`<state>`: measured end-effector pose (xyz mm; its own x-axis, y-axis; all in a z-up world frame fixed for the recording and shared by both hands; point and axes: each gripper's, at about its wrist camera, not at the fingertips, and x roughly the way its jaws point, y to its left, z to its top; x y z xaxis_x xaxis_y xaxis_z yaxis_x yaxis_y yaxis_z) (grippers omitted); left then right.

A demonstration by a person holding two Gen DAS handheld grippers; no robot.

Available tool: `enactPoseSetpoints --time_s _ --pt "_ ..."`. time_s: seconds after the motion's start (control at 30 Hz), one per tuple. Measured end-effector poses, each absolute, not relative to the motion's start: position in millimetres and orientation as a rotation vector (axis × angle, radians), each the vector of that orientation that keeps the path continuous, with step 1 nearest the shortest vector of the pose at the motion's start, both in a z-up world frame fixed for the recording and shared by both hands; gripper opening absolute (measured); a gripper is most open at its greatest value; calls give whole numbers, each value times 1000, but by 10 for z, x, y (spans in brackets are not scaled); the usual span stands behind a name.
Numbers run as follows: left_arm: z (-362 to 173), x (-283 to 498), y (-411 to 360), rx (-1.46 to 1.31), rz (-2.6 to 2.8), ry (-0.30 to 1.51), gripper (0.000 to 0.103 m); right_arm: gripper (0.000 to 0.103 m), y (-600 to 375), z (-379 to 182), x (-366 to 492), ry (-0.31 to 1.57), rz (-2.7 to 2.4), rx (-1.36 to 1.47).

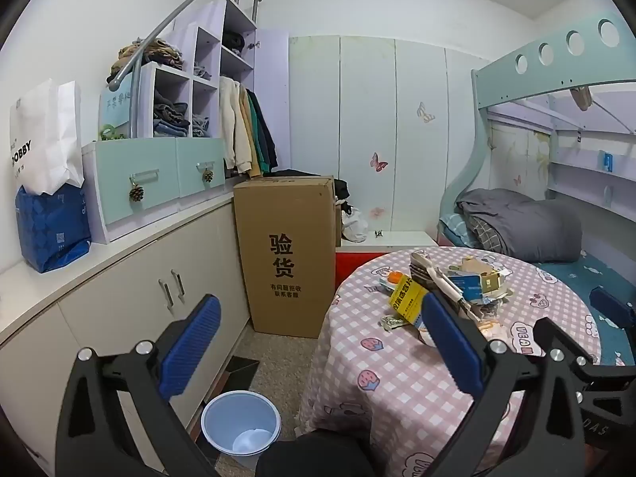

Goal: Collect trash

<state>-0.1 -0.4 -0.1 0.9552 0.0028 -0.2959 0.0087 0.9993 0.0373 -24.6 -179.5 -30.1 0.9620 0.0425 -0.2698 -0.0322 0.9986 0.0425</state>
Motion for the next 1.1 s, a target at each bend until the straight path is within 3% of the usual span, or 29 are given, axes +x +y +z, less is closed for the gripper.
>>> enactPoseSetpoints --time_s 1.1 --pt "-69 46 14 22 -3 309 99 97 -1706 -398 -165 301 63 29"
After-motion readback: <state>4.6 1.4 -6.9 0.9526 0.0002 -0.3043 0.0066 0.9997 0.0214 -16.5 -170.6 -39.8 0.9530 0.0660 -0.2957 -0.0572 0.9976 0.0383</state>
